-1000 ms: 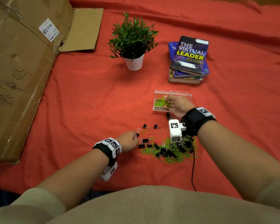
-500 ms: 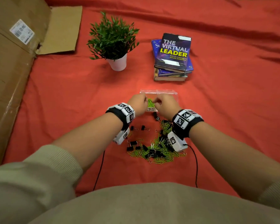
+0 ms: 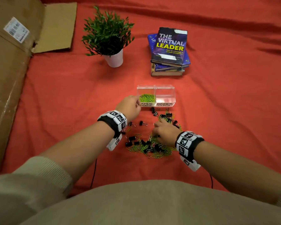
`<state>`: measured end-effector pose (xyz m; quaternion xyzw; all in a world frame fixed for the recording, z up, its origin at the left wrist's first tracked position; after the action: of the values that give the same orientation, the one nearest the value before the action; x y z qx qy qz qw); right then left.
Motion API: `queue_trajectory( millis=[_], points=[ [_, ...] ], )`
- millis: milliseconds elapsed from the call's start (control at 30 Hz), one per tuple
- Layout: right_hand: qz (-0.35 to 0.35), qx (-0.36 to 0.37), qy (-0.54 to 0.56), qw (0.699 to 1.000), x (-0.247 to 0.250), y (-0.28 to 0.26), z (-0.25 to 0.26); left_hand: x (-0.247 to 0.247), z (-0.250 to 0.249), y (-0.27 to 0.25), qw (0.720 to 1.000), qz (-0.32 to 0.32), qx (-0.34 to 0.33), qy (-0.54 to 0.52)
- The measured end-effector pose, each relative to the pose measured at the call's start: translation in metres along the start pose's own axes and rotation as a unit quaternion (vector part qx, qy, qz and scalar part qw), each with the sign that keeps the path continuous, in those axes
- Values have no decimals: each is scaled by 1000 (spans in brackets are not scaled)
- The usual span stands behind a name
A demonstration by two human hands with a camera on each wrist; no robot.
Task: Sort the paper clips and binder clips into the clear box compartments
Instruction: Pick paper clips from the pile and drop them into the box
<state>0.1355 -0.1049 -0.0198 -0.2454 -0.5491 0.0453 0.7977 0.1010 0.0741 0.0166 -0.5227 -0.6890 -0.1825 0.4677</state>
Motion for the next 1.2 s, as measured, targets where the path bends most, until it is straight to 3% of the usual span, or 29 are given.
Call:
queue_trajectory(
  millis=[100, 200, 333, 533, 633, 800, 967, 1100, 1200],
  points=[
    [-33, -41, 14, 999, 6, 8, -6, -16, 28, -29, 994, 60, 66, 57],
    [-50, -45, 44, 997, 7, 16, 7, -36, 44, -50, 988, 97, 71, 99],
    [3, -16, 32, 999, -6, 24, 43, -55, 50, -57, 988, 74, 71, 115],
    [-9, -67, 50, 996, -25, 30, 52, -59, 53, -57, 992, 58, 56, 101],
    [-9, -98, 95, 991, -24, 32, 43, -55, 52, -59, 995, 49, 62, 58],
    [-25, -152, 136, 979, -12, 32, 17, -45, 55, -73, 988, 42, 95, -111],
    [-80, -110, 112, 984, -6, 36, 17, -51, 56, -88, 991, 89, 75, -68],
    [-67, -39, 77, 994, -13, 41, 40, -63, 56, -93, 992, 122, 13, 26],
    [-59, -44, 61, 995, -22, 42, 48, -68, 59, -90, 992, 106, 17, 59]
  ],
)
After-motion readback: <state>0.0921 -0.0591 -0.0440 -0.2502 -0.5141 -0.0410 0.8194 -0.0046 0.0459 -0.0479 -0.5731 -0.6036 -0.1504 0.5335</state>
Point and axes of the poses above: each hand's wrist, its own y-axis towards the middle knuckle, its own x-axis out of the back of the hand, z = x × y, the point moved 3 cm from there along y, towards the middle knuckle, and after that the axes turned 2 degrees about -y, right-handed, at the moved point
